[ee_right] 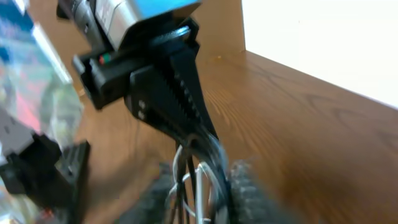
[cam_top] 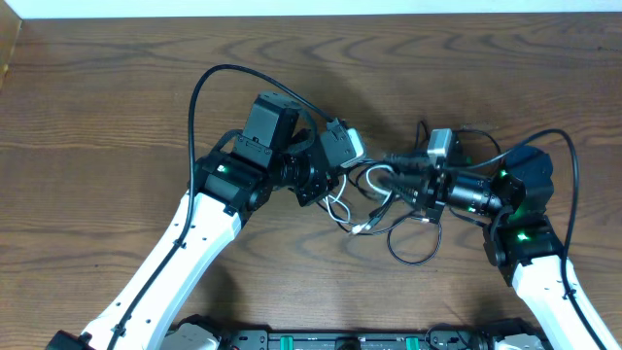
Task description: Untangle cables
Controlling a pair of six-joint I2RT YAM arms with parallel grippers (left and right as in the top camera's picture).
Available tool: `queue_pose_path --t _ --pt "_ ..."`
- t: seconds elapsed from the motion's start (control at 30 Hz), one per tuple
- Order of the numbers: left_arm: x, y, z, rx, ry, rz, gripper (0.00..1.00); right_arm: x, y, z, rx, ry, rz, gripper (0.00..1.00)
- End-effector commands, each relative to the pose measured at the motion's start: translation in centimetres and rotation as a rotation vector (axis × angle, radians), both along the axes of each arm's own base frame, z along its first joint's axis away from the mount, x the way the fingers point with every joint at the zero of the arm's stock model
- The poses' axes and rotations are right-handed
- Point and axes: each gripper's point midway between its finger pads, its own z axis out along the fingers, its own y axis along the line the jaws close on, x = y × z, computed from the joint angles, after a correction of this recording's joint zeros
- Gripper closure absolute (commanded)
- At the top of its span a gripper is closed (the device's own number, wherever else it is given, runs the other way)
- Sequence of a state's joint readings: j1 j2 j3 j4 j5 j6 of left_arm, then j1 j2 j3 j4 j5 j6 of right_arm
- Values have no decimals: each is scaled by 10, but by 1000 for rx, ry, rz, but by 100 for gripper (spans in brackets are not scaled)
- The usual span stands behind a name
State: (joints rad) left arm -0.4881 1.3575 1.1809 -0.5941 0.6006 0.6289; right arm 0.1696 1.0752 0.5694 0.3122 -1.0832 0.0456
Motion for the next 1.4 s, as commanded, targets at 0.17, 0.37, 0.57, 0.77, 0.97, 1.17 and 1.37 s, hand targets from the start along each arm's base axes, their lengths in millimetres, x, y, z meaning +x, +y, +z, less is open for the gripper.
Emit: queue_pose_path --t 0.17,0.37,0.57,0.77,0.97,1.17,1.37 --pt "0 -3 9 -21 -18 -13 92 -1 2 4 1 -12 8 99" --pt "4 1 6 6 -27 12 93 -3 3 4 3 -10 17 99" --pt "1 2 4 13 -14 11 93 -2 3 16 17 -89 24 99" --pt "-2 5 0 26 9 11 92 -1 3 38 39 -234 23 99" --pt "-5 6 -3 34 25 11 93 -1 3 37 14 -309 27 99" --pt "-6 6 -3 34 26 2 92 -1 3 37 -24 -431 31 99" --pt "-18 10 -10 79 6 -83 92 -1 3 37 -74 -583 37 98"
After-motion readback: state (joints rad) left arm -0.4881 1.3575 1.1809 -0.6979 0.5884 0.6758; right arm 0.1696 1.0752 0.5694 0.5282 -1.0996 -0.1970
